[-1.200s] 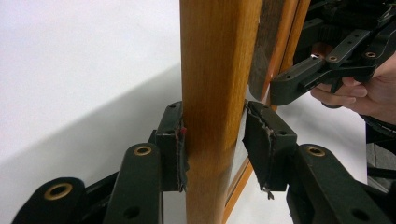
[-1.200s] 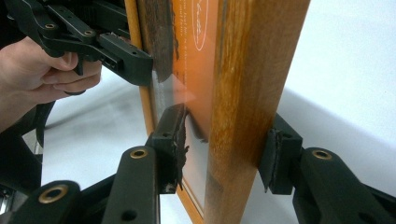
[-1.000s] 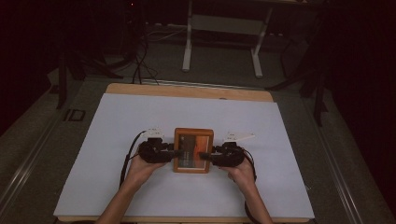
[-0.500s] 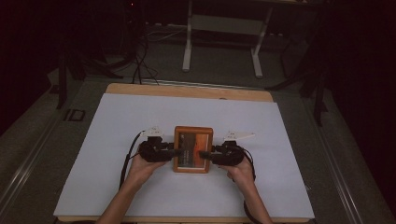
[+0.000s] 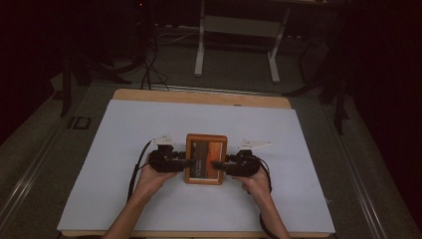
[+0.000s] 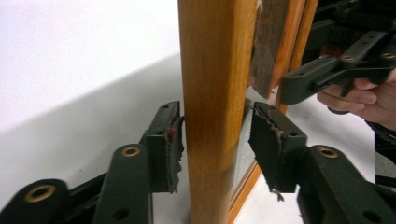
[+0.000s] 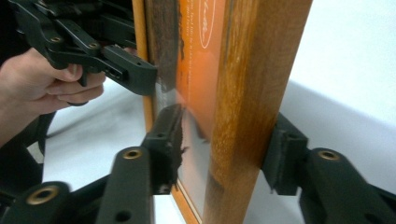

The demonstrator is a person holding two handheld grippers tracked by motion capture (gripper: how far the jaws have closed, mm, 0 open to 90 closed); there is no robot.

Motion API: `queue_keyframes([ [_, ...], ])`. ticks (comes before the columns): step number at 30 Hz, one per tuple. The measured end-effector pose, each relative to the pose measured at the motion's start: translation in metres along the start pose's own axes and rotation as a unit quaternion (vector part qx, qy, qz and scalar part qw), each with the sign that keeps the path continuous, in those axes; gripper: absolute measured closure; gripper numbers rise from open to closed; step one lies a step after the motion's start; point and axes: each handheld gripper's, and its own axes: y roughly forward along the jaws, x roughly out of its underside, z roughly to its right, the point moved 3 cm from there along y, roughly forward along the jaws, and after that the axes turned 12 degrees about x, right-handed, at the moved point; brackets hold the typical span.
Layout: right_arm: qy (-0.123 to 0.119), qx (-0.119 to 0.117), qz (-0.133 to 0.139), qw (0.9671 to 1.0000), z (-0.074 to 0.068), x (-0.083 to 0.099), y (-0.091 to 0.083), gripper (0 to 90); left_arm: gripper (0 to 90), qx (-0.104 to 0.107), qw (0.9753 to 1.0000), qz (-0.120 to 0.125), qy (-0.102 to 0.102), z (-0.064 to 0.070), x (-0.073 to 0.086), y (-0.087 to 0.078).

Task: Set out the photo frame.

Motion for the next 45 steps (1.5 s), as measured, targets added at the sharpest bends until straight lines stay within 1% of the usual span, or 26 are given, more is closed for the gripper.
queue_keyframes([
  [5, 0.004, 0.004, 0.004, 1.0000, 0.001, -0.002, -0.003, 43.2, 47.3, 0.000, 0.9999, 0.011, -0.003, -0.001, -0.001, -0.004],
  [8, 0.001, 0.018, 0.003, 0.9998, 0.003, -0.003, -0.005, 39.2, 46.0, -0.004, 0.9998, 0.018, -0.007, -0.001, -0.002, -0.007],
  [11, -0.003, 0.025, -0.006, 0.9997, 0.004, -0.004, -0.008, 37.3, 45.3, -0.006, 0.9996, 0.024, -0.010, -0.001, -0.004, -0.011],
  [13, -0.004, 0.027, -0.011, 0.9996, 0.005, -0.004, -0.010, 37.1, 45.1, -0.007, 0.9996, 0.025, -0.012, -0.001, -0.005, -0.014],
  [17, -0.004, 0.030, -0.011, 0.9995, 0.007, -0.006, -0.015, 36.9, 44.9, -0.014, 0.9996, 0.025, -0.006, 0.001, -0.007, -0.018],
  [21, -0.008, 0.032, -0.009, 0.9994, 0.008, -0.009, -0.022, 37.0, 44.8, -0.027, 0.9993, 0.024, 0.000, 0.004, -0.009, -0.022],
  [26, -0.015, 0.032, -0.015, 0.9993, 0.011, -0.010, -0.030, 37.3, 44.8, -0.045, 0.9988, 0.016, 0.012, 0.006, -0.010, -0.027],
  [31, -0.014, 0.033, -0.021, 0.9991, 0.016, -0.010, -0.038, 37.5, 44.8, -0.056, 0.9983, 0.012, 0.010, 0.005, -0.011, -0.030],
  [34, -0.020, 0.037, -0.027, 0.9987, 0.018, -0.010, -0.042, 37.7, 44.8, -0.065, 0.9978, 0.007, 0.012, 0.004, -0.011, -0.033],
  [38, -0.032, 0.048, -0.041, 0.9975, 0.021, -0.009, -0.045, 37.8, 44.8, -0.074, 0.9972, 0.007, 0.007, 0.002, -0.011, -0.038],
  [41, -0.044, 0.064, -0.055, 0.9955, 0.023, -0.007, -0.048, 37.8, 44.9, -0.091, 0.9958, 0.001, 0.008, -0.002, -0.008, -0.042],
  [42, -0.044, 0.064, -0.055, 0.9955, 0.023, -0.007, -0.048, 37.8, 44.9, -0.091, 0.9958, 0.001, 0.008, -0.002, -0.008, -0.042],
  [43, -0.048, 0.070, -0.060, 0.9946, 0.023, -0.006, -0.049, 37.9, 44.9, -0.104, 0.9946, 0.001, 0.006, -0.005, -0.006, -0.046],
  [44, -0.059, 0.086, -0.072, 0.9918, 0.025, -0.005, -0.050, 38.2, 44.9, -0.108, 0.9942, 0.001, 0.006, -0.006, -0.005, -0.047],
  [45, -0.063, 0.093, -0.077, 0.9906, 0.026, -0.004, -0.051, 38.3, 44.9, -0.116, 0.9933, 0.000, 0.006, -0.008, -0.004, -0.048],
])
